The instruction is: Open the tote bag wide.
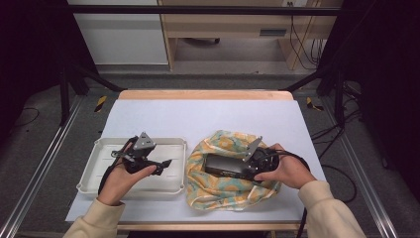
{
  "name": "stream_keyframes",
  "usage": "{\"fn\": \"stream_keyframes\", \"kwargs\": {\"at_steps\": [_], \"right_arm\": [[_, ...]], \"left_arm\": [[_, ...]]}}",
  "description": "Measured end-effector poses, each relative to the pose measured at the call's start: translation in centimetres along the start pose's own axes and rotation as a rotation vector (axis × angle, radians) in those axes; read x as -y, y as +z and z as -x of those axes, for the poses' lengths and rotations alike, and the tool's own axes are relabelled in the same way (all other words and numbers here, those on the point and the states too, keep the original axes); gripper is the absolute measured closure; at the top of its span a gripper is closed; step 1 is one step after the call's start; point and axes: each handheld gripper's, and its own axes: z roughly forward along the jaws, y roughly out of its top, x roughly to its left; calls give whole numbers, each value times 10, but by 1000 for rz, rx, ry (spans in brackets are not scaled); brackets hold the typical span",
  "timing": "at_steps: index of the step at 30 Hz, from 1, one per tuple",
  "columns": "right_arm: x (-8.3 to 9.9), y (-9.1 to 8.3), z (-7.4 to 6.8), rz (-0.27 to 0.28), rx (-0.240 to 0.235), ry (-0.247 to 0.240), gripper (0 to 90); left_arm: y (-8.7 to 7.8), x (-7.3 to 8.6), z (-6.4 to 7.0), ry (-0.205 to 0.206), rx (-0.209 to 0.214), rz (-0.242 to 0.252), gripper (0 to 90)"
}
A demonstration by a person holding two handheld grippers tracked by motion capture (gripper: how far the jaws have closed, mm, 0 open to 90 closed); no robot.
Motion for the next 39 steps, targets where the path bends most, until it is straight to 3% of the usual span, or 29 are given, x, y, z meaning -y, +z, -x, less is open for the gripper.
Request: {"fn": "stream_keyframes", "kwargs": {"at_steps": [13,24,39], "right_arm": [[8,-19,-5,100,23,-28,430],[9,-41,-10,135,24,-54,431],[5,-69,-11,226,70,-36,431]], "left_arm": [[0,1,-2,-6,-2,-4,171],[-2,2,-5,-12,-7,-4,171],[-4,2,-7,-19,-9,-6,171]]}}
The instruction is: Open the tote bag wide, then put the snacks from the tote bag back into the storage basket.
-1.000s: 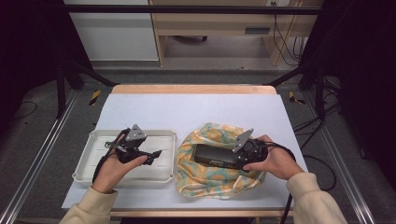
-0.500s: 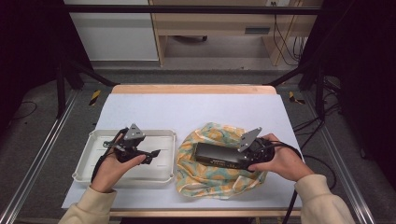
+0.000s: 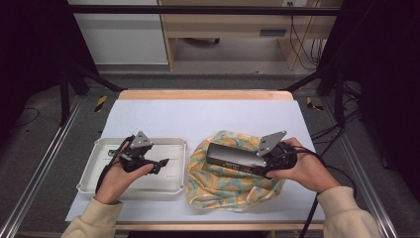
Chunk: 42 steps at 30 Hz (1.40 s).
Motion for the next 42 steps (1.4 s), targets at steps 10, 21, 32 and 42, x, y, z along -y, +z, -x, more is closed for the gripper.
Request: {"fn": "stream_keyframes", "kwargs": {"at_steps": [10,21,32,42], "right_arm": [[-7,-5,2,14,13,-8,432],[-13,-4,1,27,33,1,432],[-16,-1,0,28,34,-6,432],[-23,9,2,13,9,-3,432]], "left_arm": [[-1,0,-2,1,4,-2,170],[-1,1,-3,5,8,-8,168],[-2,-4,-3,47,16,-21,164],[-2,-23,-1,190,73,-78,136]]}}
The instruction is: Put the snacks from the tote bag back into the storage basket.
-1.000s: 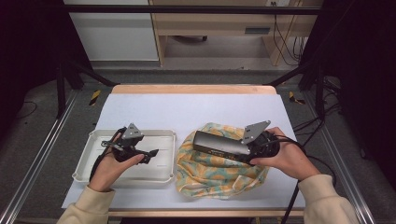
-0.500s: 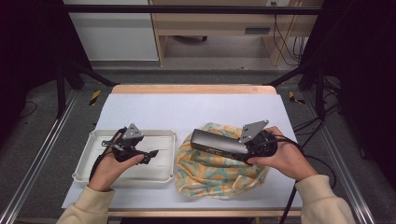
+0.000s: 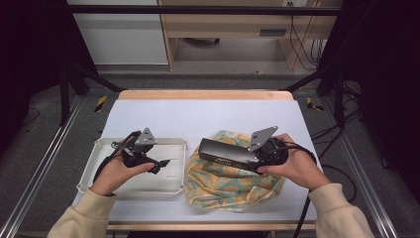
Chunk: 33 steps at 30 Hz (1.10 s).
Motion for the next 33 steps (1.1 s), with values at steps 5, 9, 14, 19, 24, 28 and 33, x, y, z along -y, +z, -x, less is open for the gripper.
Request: {"fn": "stream_keyframes", "kwargs": {"at_steps": [5,9,14,19,24,28,33], "right_arm": [[-9,4,-2,11,-11,-7,432],[-18,7,-5,4,-22,-20,432],[-30,11,-8,12,-41,-34,432],[-42,17,-13,21,-58,-46,433],[-52,22,-17,12,-67,-65,433],[-60,25,-20,5,-80,-79,433],[-70,28,-22,-2,-94,-85,433]], "left_arm": [[-8,-16,3,86,20,-12,128],[-16,-26,5,132,46,-26,123],[-25,-33,9,194,74,-54,122],[-37,-38,18,257,79,-64,118],[-44,-41,20,299,89,-71,116],[-45,-42,19,321,101,-92,112],[-47,-43,20,344,120,-101,103]]}}
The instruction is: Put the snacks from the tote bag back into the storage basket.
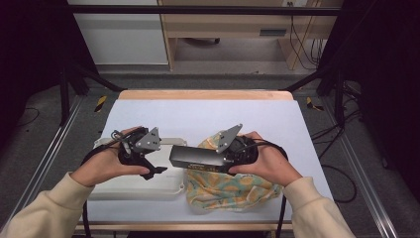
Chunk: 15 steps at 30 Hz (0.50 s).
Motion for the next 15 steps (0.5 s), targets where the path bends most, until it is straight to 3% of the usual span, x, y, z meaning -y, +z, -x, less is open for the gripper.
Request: {"fn": "stream_keyframes", "kwargs": {"at_steps": [4,8,15], "right_arm": [[-6,4,-2,-5,-19,-13,433],[-14,9,-5,-13,-34,-28,432],[-24,17,-7,-19,-66,-50,432]], "left_arm": [[-1,-3,3,16,18,-4,95],[1,-5,6,52,39,-29,88],[9,-5,6,75,62,-72,89]]}}
